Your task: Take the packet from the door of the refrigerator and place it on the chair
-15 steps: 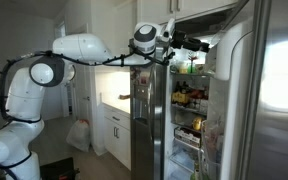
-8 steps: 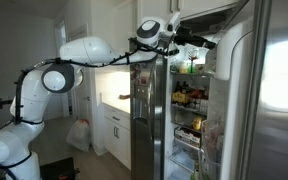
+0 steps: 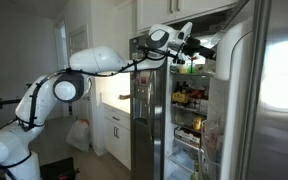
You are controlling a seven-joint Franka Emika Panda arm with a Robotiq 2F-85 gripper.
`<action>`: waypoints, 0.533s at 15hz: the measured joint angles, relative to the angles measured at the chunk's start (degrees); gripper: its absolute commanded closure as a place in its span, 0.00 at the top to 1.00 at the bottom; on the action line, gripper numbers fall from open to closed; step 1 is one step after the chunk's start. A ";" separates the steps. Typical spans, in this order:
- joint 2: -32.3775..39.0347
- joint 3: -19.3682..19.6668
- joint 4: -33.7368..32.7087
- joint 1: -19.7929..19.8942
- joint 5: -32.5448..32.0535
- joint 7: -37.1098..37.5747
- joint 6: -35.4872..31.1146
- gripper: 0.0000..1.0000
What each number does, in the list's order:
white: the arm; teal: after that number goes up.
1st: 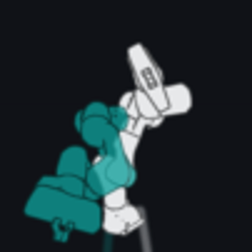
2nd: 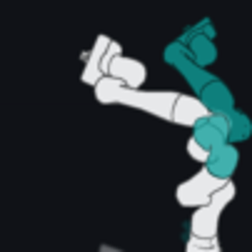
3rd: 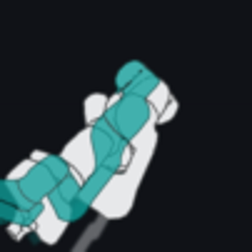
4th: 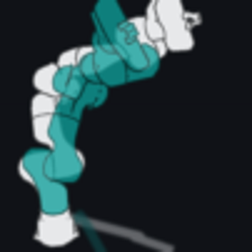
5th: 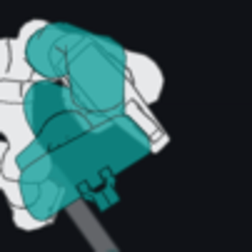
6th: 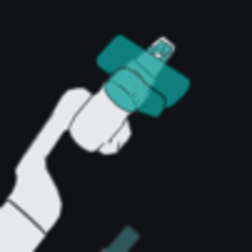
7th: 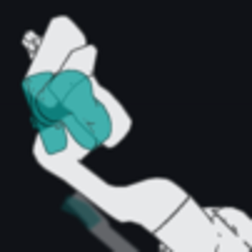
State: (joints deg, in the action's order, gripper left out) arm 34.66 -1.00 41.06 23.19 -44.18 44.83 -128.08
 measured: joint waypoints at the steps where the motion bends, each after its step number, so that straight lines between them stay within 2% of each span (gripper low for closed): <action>1: 0.87 0.00 -0.61 0.18 0.00 -1.17 -0.65 1.00; 8: 4.92 0.24 -4.88 1.36 -0.27 -5.36 -4.39 1.00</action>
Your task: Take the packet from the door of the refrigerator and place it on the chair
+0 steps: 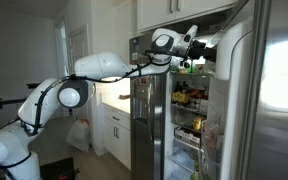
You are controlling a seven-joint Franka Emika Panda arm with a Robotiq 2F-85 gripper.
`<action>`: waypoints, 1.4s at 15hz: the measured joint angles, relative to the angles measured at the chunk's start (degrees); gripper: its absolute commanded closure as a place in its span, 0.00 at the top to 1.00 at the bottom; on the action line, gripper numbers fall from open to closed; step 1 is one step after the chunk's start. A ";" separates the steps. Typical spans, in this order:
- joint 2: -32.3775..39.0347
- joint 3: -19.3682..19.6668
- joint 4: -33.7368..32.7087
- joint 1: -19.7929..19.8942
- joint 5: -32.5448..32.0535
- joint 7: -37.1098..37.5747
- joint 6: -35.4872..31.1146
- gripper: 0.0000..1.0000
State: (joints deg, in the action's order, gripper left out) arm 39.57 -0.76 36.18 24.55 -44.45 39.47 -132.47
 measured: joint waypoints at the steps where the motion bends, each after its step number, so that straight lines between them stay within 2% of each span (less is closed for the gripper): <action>1: 0.35 0.13 -0.47 0.06 -0.18 -0.01 -0.16 0.99; 2: 0.66 0.24 -0.83 0.14 -0.28 -0.01 -0.27 0.75; 3: 0.95 0.34 -1.16 0.23 -0.30 -0.03 -0.32 0.75; 5: 1.34 0.45 -1.55 0.47 -0.32 -0.03 -0.44 0.61; 6: 1.57 0.49 -1.89 0.57 -0.34 -0.03 -0.45 0.52; 8: 1.85 0.52 -2.46 0.77 -0.34 -0.03 -0.57 0.40; 10: 2.07 0.52 -2.66 0.84 -0.34 -0.03 -0.71 0.37; 16: 2.22 0.35 -3.25 0.88 -0.24 -0.03 -1.62 0.36; 21: 1.50 -1.84 -5.09 0.91 1.63 -0.08 -1.38 0.36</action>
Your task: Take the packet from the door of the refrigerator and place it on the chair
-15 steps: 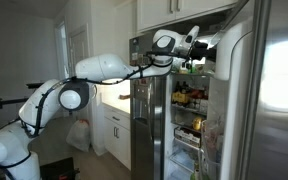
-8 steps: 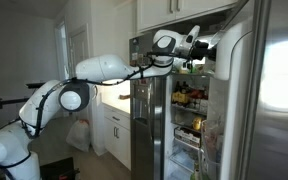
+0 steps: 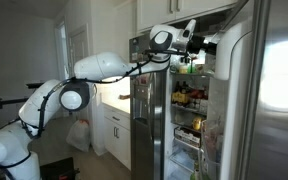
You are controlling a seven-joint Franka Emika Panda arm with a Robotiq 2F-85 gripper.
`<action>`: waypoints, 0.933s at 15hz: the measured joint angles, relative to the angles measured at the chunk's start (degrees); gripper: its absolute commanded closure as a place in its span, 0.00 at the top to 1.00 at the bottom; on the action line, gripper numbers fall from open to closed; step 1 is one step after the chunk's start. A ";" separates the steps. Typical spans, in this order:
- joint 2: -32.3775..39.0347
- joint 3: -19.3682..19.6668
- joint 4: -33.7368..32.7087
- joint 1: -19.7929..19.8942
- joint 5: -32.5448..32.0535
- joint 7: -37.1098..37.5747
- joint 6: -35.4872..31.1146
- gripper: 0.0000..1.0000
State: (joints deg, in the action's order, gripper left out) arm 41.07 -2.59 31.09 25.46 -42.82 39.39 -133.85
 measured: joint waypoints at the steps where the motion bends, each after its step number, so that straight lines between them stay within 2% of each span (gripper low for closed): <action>1: -0.41 -0.59 -0.16 -0.01 0.49 -0.10 0.22 0.36; 4: -2.00 -2.50 -0.35 -0.05 1.81 -1.42 2.19 0.36; 6: -3.33 -4.18 -0.35 -0.11 3.18 -3.55 5.76 0.36; 10: -6.37 -7.83 -0.35 -0.49 6.45 -9.14 17.37 0.36; 14: -9.63 -10.31 -0.35 -0.84 7.51 -11.73 27.45 0.36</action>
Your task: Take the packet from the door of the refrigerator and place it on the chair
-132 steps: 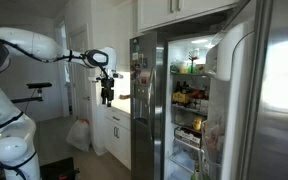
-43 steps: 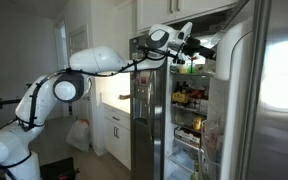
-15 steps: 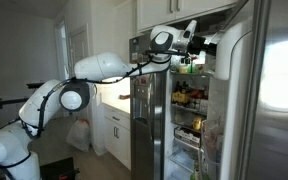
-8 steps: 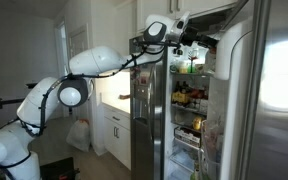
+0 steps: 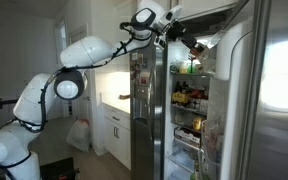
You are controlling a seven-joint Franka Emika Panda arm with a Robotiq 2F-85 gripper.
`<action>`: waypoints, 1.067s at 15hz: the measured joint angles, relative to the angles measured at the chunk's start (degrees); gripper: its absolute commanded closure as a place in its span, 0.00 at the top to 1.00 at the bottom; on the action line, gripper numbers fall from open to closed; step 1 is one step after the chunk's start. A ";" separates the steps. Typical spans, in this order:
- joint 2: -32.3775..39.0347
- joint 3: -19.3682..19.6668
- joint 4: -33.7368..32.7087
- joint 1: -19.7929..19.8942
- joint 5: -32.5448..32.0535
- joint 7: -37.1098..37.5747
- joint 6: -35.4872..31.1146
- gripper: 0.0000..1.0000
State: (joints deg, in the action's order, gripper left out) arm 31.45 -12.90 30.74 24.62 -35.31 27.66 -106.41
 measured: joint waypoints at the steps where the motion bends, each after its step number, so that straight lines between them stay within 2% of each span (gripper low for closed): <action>1: -0.77 -0.42 0.00 -0.08 0.27 -0.63 2.35 0.36; 9: -4.25 -2.41 0.00 -0.08 1.69 -4.02 22.14 0.36; 16: -3.08 -2.37 0.26 2.73 1.84 -4.02 31.95 0.36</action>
State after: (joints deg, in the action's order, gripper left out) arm 28.37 -15.27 31.00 27.35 -33.47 23.65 -74.46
